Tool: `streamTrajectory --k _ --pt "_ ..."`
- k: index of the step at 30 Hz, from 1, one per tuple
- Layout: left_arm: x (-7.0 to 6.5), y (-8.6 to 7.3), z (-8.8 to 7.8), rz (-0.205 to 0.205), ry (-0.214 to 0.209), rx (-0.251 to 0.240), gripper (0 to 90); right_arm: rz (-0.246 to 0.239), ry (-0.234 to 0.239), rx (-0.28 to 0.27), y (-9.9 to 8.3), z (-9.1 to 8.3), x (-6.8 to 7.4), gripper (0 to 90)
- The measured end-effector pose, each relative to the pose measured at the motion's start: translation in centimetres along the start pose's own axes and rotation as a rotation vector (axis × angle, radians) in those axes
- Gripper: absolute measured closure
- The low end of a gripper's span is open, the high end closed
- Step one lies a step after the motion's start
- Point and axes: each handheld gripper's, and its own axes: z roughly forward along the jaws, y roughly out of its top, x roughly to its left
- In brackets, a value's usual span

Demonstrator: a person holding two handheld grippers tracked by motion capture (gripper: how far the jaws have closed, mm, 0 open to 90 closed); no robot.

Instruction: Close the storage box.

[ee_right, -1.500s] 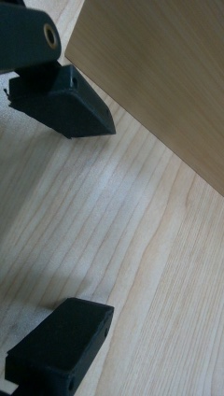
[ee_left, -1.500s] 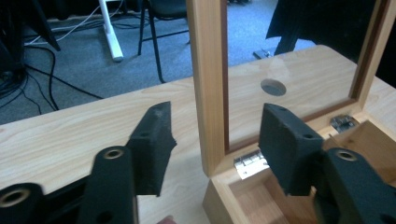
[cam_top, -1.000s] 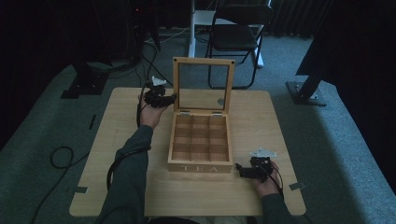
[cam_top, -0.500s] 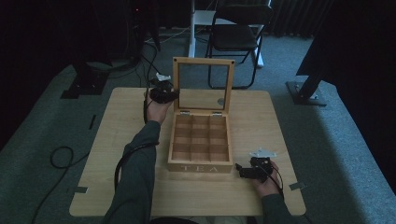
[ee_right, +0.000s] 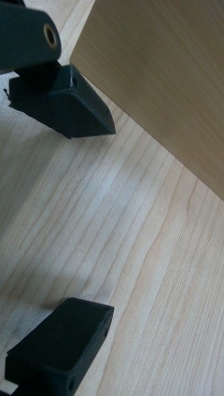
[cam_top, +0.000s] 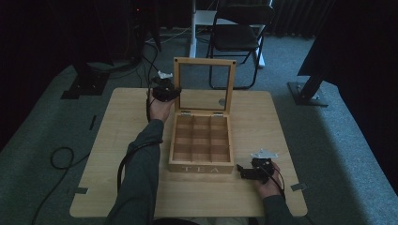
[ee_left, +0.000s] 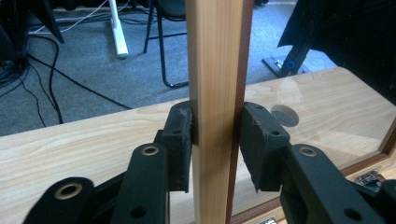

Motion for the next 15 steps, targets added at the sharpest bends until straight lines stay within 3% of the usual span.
streamTrajectory --k 14,15 --pt "-0.9 -1.5 -1.5 -0.017 0.028 -0.071 65.9 0.0 -0.001 0.0 0.0 0.0 0.0 11.7" --pt "-0.9 -1.7 -1.8 -0.019 0.045 -0.081 71.2 0.0 0.0 0.0 0.0 0.0 0.0 11.7"
